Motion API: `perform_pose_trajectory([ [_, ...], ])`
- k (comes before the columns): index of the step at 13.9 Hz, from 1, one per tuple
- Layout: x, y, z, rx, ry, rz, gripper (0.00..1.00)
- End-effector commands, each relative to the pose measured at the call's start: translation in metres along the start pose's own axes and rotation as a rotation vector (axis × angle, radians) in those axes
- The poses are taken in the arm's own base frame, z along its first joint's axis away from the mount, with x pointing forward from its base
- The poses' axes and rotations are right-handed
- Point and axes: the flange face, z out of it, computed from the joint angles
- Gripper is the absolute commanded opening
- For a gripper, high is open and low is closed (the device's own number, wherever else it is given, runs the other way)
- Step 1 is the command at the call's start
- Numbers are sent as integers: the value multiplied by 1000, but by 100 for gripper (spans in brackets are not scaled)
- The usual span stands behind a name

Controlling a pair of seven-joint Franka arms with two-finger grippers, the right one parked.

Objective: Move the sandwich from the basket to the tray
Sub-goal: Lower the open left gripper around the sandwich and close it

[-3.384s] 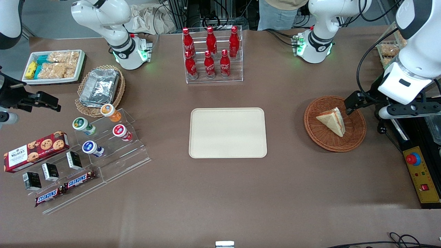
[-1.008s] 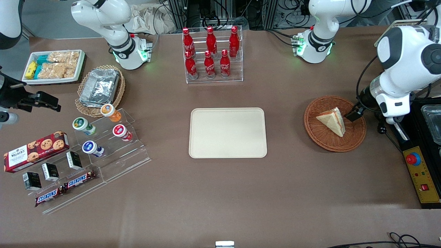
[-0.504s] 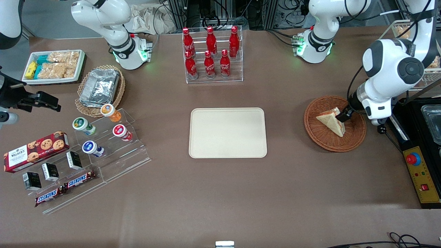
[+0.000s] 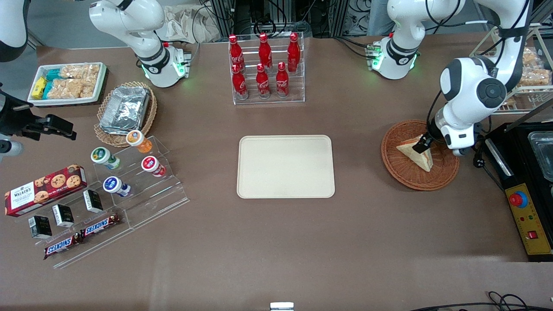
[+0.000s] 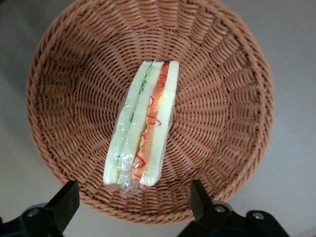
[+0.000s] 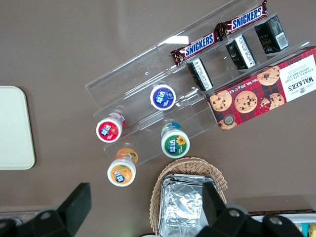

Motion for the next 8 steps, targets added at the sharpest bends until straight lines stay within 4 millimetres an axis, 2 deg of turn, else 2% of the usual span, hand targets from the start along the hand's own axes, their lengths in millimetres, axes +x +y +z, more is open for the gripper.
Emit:
perform_pose_trajectory([
  [1, -3, -5, 21, -6, 14, 6, 100],
  [8, 0, -6, 61, 4, 38, 42, 100],
])
